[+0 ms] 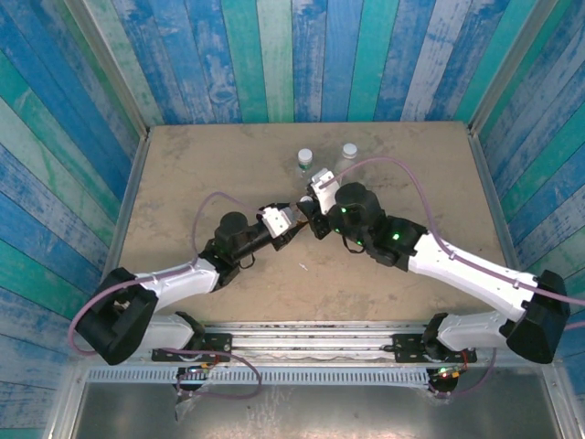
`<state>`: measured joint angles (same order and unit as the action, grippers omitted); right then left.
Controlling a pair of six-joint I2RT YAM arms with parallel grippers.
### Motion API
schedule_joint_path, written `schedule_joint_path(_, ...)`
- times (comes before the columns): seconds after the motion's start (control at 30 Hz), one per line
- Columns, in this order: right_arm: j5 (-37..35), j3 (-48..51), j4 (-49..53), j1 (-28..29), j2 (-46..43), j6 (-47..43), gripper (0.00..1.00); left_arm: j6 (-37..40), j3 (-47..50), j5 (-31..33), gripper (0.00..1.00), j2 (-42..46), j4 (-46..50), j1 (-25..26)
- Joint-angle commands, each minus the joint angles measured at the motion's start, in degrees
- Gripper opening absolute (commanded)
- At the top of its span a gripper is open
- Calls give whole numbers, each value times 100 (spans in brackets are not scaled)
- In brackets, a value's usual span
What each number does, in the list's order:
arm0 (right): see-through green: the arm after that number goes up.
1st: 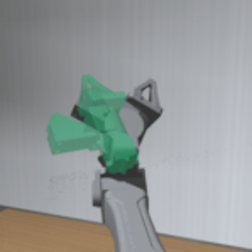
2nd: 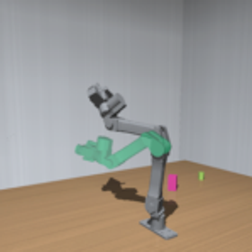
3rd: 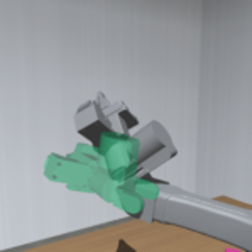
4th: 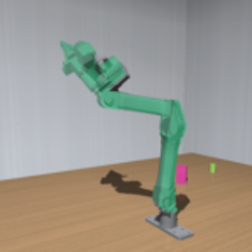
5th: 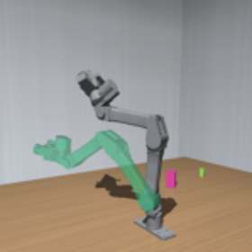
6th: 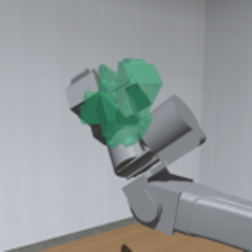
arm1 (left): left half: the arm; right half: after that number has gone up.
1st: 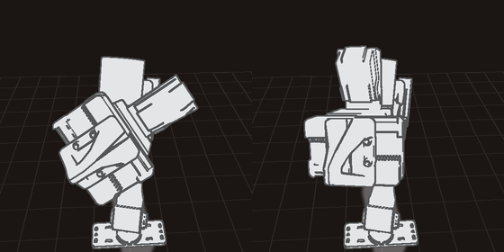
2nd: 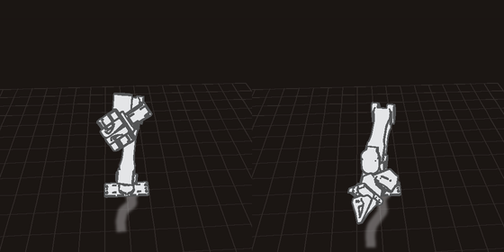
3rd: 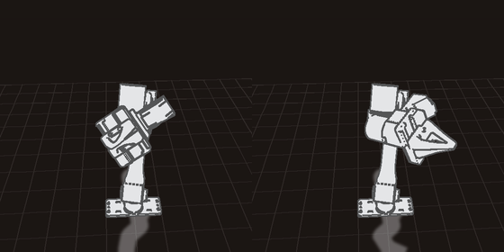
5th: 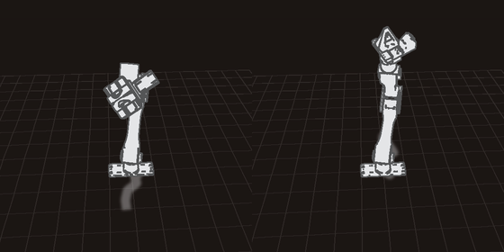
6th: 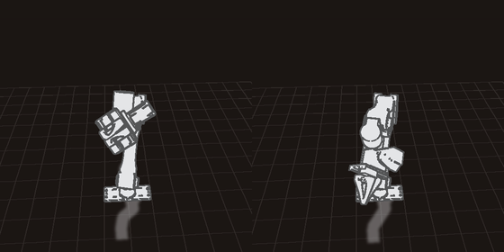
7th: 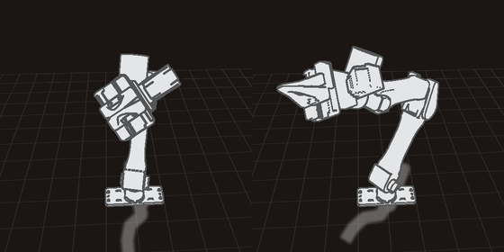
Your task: Screw on the bottle caps
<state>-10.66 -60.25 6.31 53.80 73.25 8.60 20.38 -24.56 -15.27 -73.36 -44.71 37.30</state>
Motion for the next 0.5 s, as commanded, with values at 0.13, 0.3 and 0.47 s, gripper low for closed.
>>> schedule_joint_path(0.13, 398, -218, 330, -18, -159, -549, 28, -287, -21, 231, 53, 5, -285, -355)
schedule_joint_path(0.3, 2150, 231, 414, -190, -1122, -2444, 64, -692, 73, -2162, 53, 9, -395, -888)
schedule_joint_path(0.47, 3082, 299, 678, -407, -1603, -3116, 64, -285, 45, -3776, 54, 269, -177, -908)
